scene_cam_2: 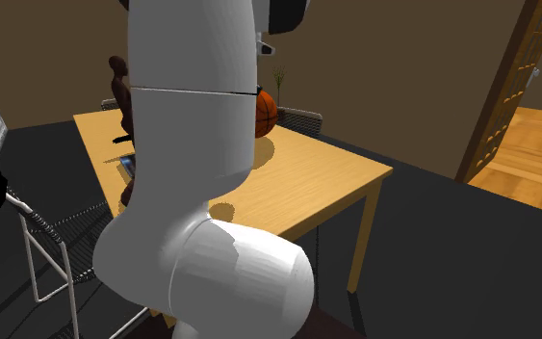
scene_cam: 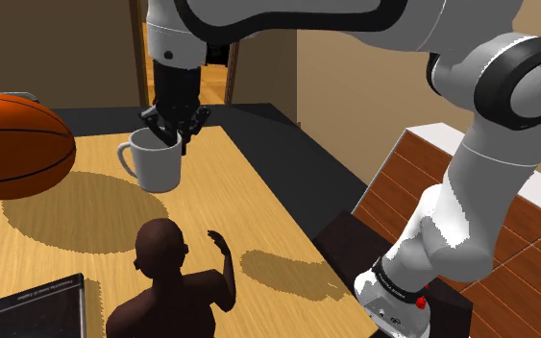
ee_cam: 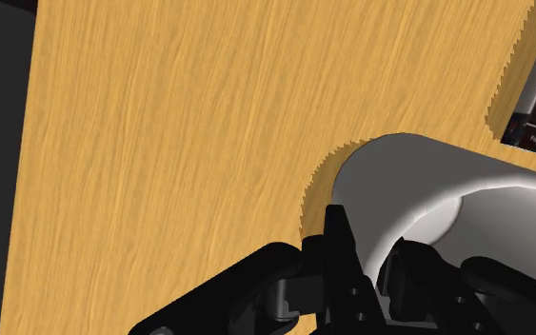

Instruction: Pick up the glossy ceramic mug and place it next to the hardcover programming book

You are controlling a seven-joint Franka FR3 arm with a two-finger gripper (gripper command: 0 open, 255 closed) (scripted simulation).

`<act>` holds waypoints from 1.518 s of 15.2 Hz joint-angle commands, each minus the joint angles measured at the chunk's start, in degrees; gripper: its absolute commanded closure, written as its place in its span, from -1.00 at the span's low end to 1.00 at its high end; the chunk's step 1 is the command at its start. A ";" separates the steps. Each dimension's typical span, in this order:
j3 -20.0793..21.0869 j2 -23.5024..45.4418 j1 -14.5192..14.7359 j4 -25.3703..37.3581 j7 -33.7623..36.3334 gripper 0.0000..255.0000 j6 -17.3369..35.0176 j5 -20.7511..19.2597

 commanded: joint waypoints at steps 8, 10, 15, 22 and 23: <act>3.08 1.48 5.23 0.23 8.40 1.00 1.72 -0.97; 3.05 1.55 5.20 -1.22 8.32 1.00 3.23 -0.99; 2.97 1.93 5.15 -4.59 8.16 1.00 6.95 -1.10; 2.83 3.00 5.20 -8.63 8.08 1.00 11.99 -1.47; 2.81 3.20 5.21 -9.15 8.08 1.00 12.70 -1.54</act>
